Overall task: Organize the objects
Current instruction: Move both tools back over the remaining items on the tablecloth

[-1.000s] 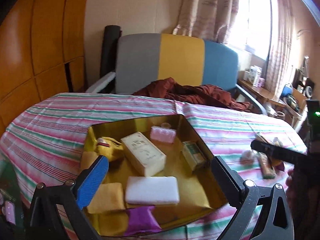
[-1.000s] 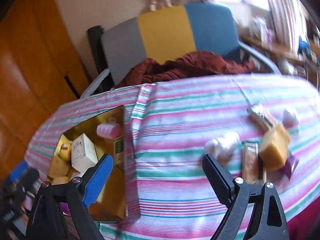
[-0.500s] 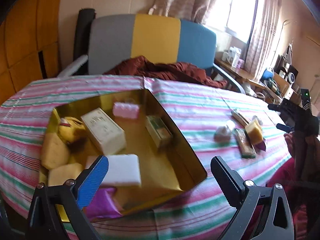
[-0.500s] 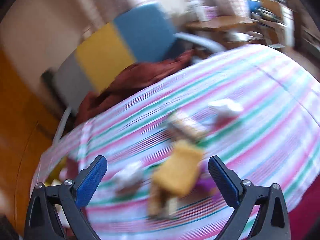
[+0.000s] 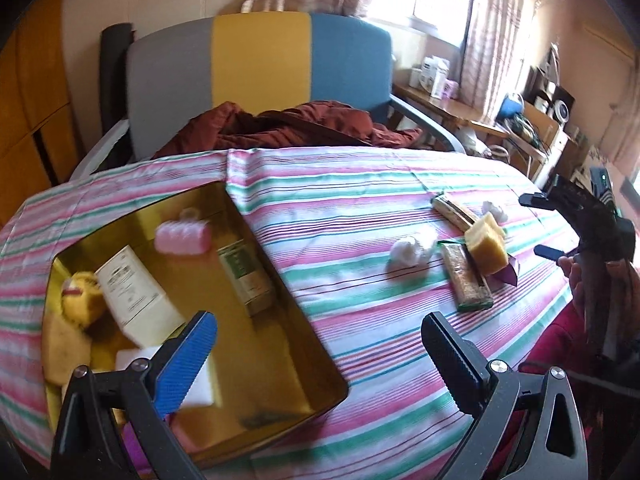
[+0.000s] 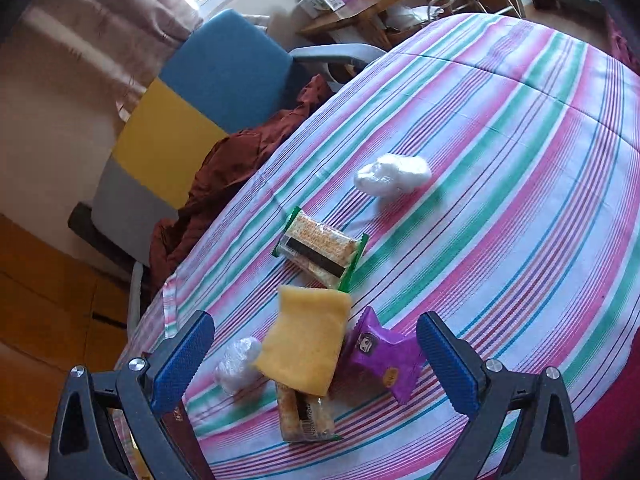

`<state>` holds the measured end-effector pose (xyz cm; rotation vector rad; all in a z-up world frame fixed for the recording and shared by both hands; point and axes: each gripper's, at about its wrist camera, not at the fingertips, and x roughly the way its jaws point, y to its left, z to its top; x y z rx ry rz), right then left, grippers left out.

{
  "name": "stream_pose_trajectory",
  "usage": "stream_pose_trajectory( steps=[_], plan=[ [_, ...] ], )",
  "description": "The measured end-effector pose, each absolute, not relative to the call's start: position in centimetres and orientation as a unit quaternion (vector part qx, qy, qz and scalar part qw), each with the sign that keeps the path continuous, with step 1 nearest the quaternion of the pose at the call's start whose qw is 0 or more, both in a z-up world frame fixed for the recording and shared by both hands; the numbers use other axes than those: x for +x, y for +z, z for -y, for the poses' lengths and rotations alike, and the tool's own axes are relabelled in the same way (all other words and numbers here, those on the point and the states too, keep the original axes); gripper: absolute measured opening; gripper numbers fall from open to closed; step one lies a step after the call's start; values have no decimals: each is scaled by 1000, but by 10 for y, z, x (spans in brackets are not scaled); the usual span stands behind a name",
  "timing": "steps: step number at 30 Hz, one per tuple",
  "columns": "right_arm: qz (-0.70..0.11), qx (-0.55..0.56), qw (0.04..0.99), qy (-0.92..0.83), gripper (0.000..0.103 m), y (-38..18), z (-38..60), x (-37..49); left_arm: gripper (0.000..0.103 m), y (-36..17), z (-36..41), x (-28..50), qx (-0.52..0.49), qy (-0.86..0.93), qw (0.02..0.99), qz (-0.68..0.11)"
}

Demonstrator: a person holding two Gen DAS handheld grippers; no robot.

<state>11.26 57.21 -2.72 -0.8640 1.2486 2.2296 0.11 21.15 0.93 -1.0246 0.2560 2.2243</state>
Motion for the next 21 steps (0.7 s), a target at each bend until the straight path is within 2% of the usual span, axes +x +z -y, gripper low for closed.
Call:
stream_pose_trajectory(
  steps=[10, 21],
  plan=[
    [-477, -303, 210, 798, 103, -32, -579, 117, 103, 1, -273, 1, -413, 813, 389, -132],
    [-479, -307, 192, 800, 103, -32, -577, 114, 103, -41, -325, -7, -474, 768, 404, -149]
  ],
)
